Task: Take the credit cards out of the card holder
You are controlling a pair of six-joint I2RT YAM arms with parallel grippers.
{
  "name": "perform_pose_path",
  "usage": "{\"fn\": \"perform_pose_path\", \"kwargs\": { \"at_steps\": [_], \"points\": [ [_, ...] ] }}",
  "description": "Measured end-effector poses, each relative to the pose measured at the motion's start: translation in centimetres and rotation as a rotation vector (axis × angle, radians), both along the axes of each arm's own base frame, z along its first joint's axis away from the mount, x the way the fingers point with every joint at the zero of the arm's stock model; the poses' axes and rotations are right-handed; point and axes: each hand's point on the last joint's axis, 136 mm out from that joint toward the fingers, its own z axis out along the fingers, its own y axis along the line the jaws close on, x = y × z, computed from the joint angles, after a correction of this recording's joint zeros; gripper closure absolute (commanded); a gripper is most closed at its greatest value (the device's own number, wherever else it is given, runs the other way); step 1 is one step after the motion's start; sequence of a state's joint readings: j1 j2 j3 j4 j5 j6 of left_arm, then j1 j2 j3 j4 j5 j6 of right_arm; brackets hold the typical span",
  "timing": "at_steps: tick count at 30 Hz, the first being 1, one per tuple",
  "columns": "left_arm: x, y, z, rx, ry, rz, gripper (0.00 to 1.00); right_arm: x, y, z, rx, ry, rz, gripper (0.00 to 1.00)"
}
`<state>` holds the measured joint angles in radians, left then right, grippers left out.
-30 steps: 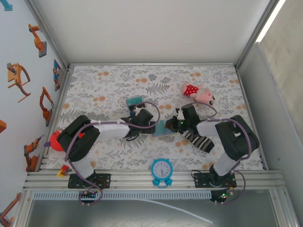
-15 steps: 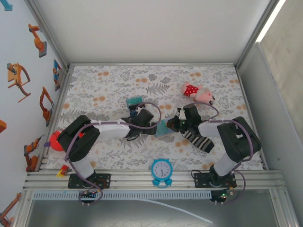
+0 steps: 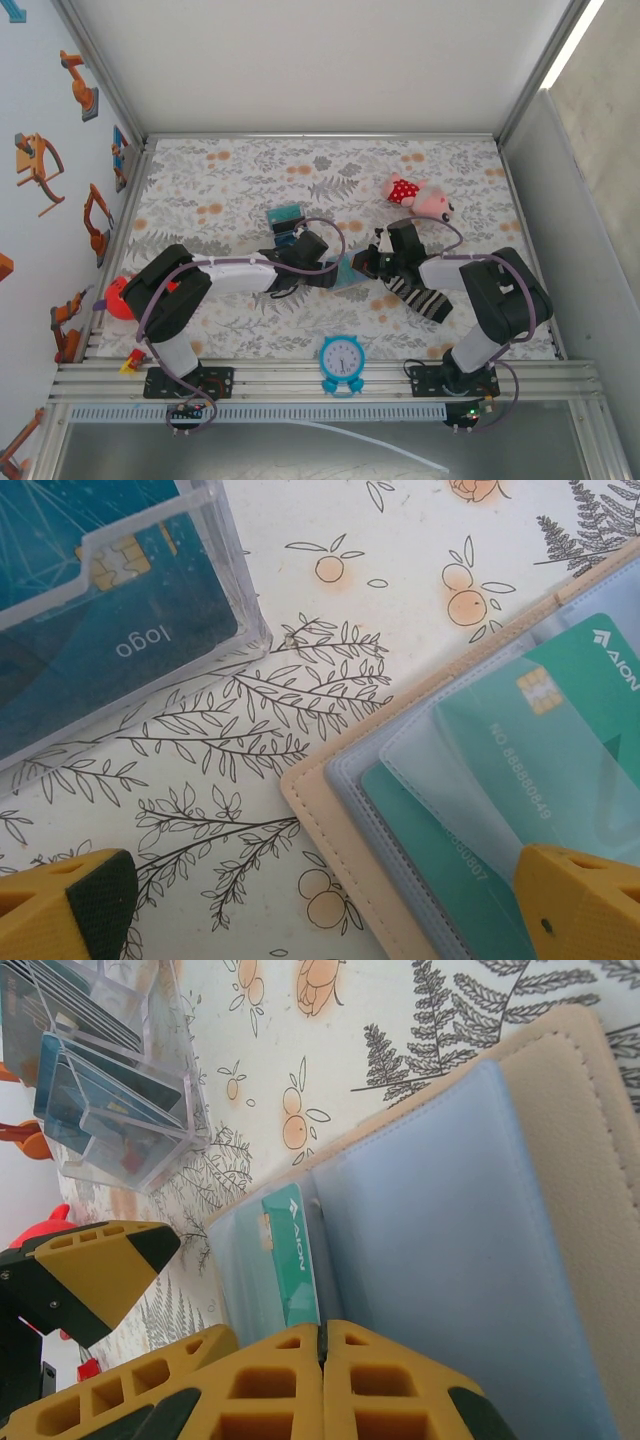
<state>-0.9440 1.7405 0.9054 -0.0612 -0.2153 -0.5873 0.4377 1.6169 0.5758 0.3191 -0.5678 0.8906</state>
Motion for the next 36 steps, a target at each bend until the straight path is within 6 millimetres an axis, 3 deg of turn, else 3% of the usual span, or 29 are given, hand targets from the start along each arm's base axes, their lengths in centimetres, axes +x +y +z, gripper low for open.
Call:
{"fn": "perform_pose_path", "kwargs": {
  "at_steps": [6,14,19,28,36],
  "points": [
    [0.1,0.2,0.4,0.005,-0.012,0.021,0.03,0.1,-0.1,0.0,0.0,0.0,-0.005,1.0],
    [0.5,0.5,3.2,-0.03,-0.075,0.074,0.03,0.0,-0.3,-0.1,-0.003,0.001,-0.007,1.0],
    [0.1,0.2,2.6,-0.024,-0.059,0.058,0.03,0.0,-0.3,0.0,-0.002,-0.001,-0.008,1.0],
    [-1.0,-0.5,-0.4,0.013,0.013,0.017,0.03,0.0,-0.3,0.0,-0.002,-0.001,-0.008,1.0],
    [-1.0,-0.7,-0.3,0.022,0.009,0.011,0.03,-0.3,-0.5,-0.4,-0.009,0.006,-0.011,1.0]
  ]
}}
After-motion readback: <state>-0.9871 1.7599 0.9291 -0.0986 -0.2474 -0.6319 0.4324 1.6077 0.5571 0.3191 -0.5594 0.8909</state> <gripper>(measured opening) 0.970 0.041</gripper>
